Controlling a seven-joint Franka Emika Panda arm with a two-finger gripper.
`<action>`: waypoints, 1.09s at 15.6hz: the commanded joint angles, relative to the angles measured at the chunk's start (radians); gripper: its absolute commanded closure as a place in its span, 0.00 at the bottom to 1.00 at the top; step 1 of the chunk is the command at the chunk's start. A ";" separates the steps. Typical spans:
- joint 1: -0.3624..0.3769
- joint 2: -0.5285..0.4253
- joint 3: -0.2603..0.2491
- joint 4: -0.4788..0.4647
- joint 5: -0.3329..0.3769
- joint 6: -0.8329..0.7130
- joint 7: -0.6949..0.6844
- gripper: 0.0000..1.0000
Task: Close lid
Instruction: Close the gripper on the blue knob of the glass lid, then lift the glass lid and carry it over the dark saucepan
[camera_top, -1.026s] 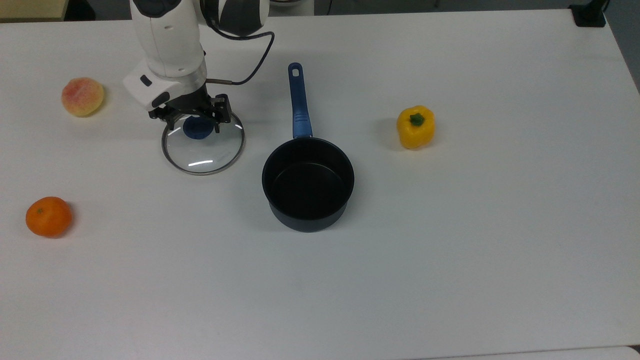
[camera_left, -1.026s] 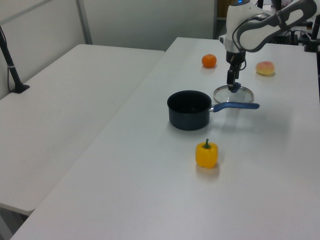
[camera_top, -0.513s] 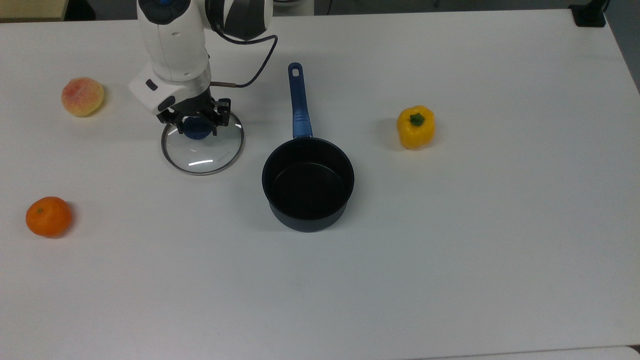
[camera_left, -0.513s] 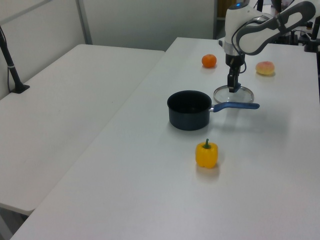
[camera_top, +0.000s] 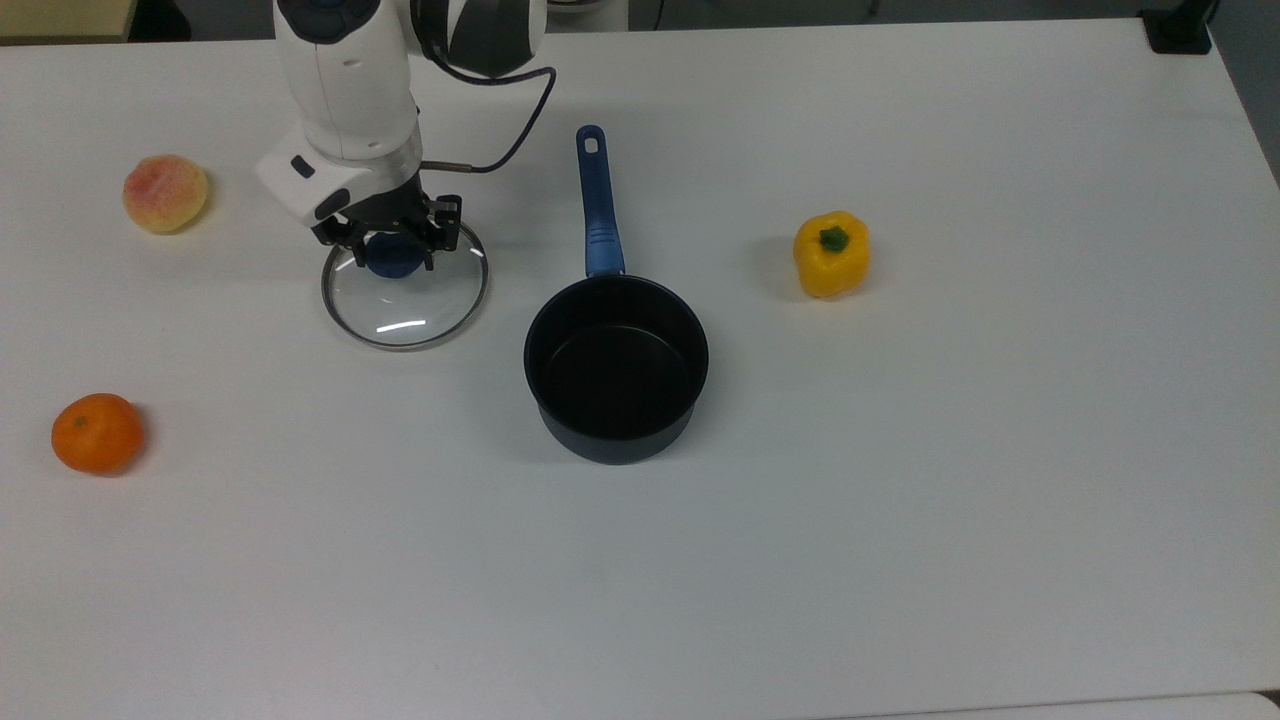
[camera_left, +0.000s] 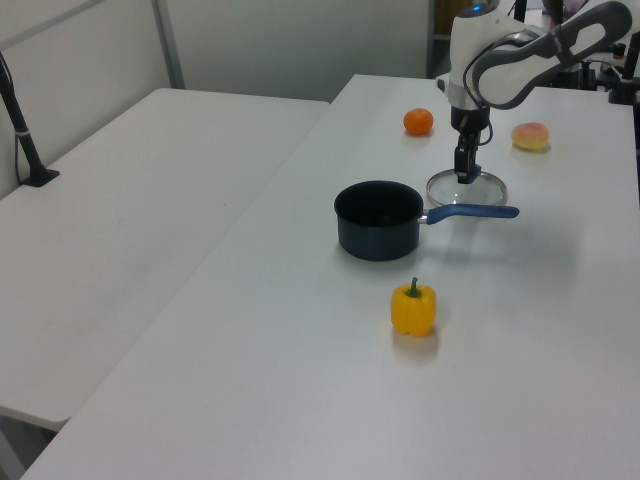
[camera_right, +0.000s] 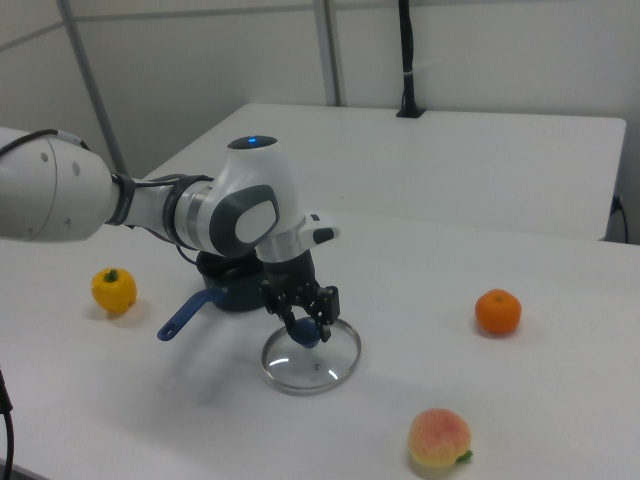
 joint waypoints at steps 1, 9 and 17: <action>-0.002 -0.097 0.002 -0.010 -0.013 -0.060 0.011 0.83; 0.006 -0.161 0.020 0.147 0.019 -0.249 0.026 0.82; 0.012 -0.146 0.139 0.269 0.061 -0.289 0.207 0.82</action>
